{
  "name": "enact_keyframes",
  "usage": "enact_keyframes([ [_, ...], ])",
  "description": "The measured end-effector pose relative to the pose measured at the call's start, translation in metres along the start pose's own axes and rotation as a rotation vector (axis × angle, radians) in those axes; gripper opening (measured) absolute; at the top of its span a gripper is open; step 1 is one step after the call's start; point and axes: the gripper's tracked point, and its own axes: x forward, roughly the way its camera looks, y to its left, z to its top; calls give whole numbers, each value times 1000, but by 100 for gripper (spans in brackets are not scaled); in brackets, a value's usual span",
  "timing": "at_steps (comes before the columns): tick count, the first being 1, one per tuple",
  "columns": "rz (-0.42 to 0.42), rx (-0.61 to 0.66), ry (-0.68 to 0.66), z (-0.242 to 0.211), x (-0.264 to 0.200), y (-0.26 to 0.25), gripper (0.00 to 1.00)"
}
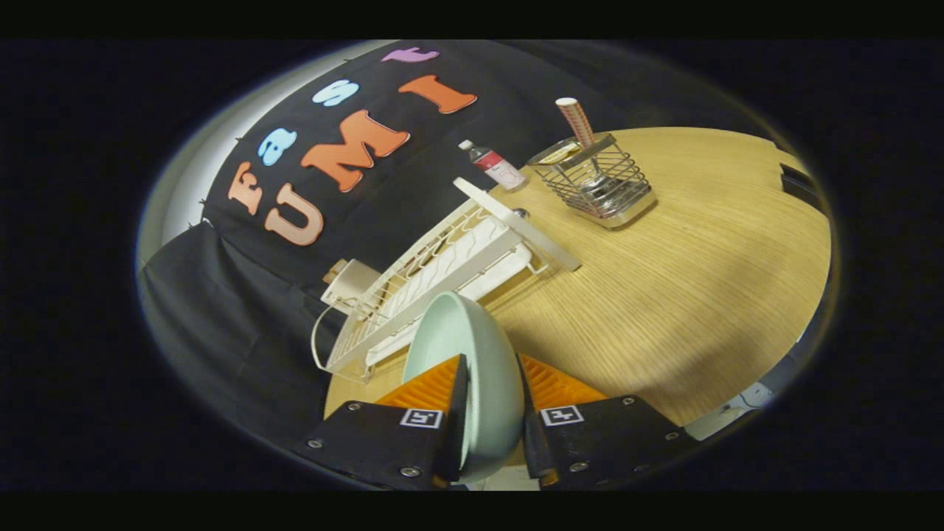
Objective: Take the plate from the dish rack, then take the spoon from the basket and place it into the plate.
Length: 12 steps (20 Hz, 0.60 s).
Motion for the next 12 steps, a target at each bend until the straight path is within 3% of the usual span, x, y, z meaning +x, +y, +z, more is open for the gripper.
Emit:
enact_keyframes([
  [3,-11,-13,15,-2,0,-6,40],
  [6,-44,-81,-17,11,-1,-16,58],
  [12,-99,-255,-107,50,-12,-31,84],
])
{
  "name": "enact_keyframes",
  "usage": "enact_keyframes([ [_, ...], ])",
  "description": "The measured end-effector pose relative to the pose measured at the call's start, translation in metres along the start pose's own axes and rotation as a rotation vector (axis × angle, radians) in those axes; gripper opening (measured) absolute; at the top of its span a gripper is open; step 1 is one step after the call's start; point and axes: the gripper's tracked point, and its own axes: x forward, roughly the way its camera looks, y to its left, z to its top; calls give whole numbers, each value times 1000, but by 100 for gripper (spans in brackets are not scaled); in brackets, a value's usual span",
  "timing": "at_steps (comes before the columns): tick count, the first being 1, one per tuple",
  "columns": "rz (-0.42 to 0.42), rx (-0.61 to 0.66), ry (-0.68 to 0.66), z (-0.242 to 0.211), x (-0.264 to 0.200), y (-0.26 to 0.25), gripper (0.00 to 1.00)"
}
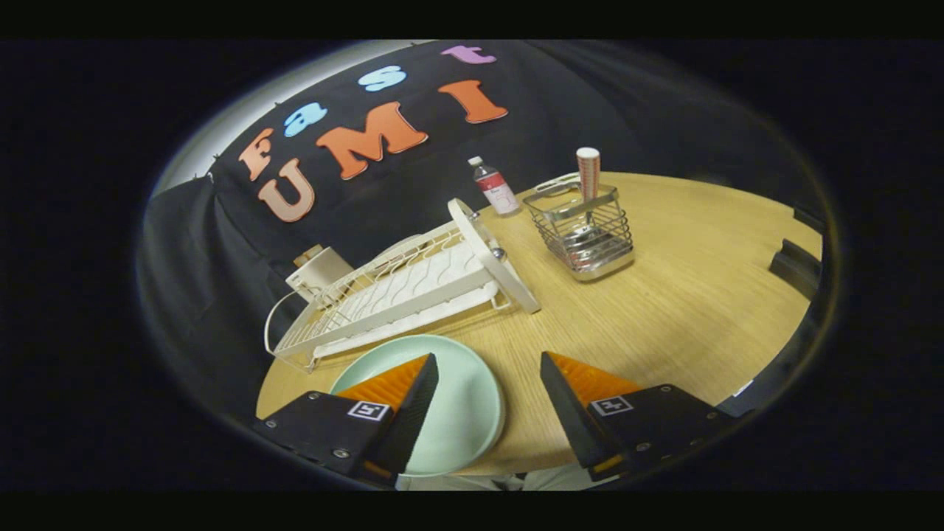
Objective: Take the plate from the dish rack, then take the spoon from the basket and place it into the plate.
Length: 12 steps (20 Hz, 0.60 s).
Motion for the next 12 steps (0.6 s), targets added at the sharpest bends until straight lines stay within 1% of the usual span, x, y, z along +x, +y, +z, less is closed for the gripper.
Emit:
enact_keyframes([
  [2,-35,-58,-46,19,-2,-15,92],
  [4,-74,-102,-96,40,-5,-32,97],
  [9,-192,-214,-229,93,-13,-72,98],
  [12,-224,-263,-302,122,-14,-79,98],
])
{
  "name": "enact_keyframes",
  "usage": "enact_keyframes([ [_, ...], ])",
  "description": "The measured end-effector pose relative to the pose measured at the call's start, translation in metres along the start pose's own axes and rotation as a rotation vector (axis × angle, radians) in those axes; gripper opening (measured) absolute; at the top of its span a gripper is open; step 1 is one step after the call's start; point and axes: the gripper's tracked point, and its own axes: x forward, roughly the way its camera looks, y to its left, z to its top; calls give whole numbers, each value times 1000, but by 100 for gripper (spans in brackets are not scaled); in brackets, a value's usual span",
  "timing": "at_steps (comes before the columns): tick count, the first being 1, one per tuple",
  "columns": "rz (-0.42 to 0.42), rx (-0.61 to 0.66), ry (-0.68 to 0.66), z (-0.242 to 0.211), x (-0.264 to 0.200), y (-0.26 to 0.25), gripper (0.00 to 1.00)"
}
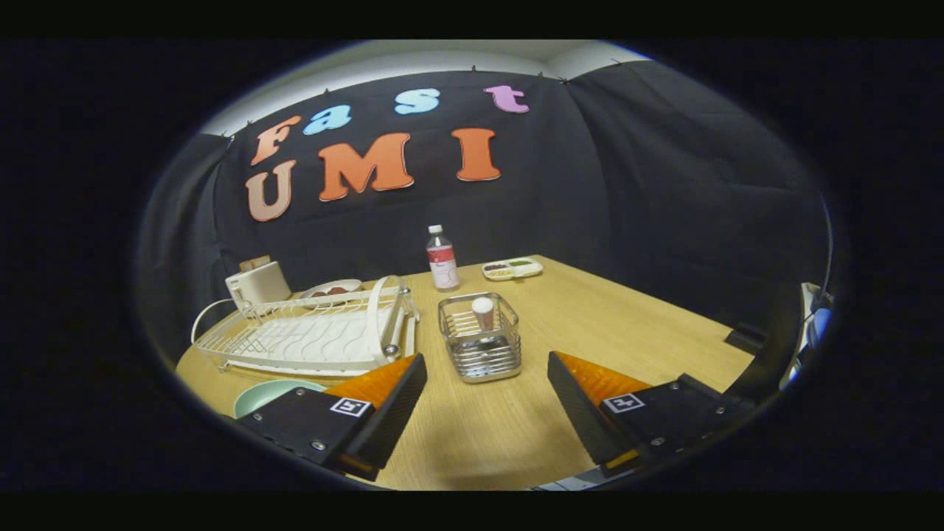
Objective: Take the plate from the dish rack, then take the spoon from the basket and place it into the plate.
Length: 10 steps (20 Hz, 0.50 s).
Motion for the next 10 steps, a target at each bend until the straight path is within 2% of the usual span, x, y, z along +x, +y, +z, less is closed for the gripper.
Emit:
enact_keyframes([
  [6,-44,-73,-90,26,26,-10,96],
  [9,-36,-99,-102,30,35,-5,82],
  [10,-32,-107,-99,28,39,-2,73],
])
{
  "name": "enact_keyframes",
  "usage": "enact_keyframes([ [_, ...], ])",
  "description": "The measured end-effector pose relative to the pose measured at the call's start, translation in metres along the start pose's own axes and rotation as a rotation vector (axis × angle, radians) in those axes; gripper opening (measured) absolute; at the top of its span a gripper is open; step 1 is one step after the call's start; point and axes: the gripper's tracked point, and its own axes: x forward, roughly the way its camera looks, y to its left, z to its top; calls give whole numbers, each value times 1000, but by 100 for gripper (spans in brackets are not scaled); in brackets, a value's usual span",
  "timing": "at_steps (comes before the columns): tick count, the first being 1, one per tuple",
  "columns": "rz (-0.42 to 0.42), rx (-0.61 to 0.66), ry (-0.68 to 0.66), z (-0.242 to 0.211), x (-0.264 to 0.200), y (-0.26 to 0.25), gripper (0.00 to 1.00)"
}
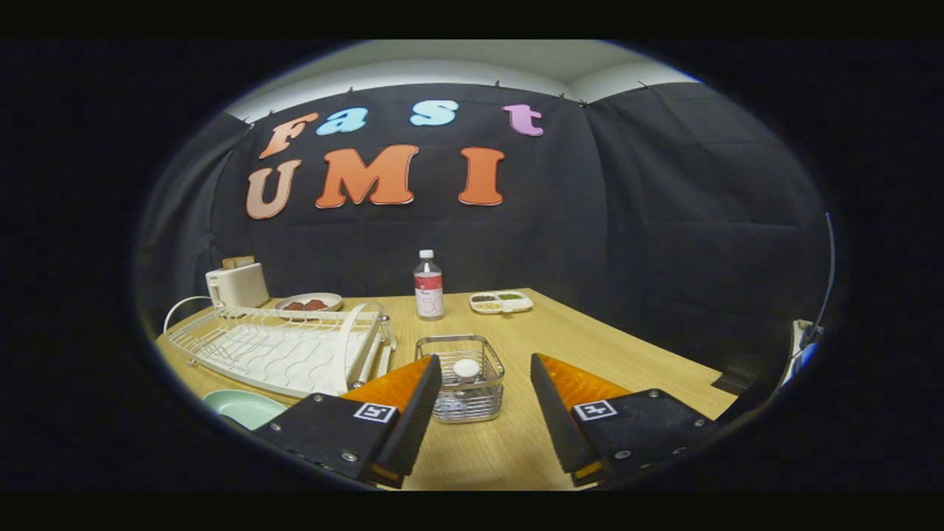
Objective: Take the plate from the dish rack, then take the spoon from the basket and place it into the plate.
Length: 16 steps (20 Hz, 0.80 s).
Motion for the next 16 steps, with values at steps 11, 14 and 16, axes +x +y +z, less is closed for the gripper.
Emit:
enact_keyframes([
  [11,50,-39,-14,4,6,21,7],
  [14,58,-29,-20,11,1,24,7],
  [16,53,-29,-28,17,-4,23,7],
])
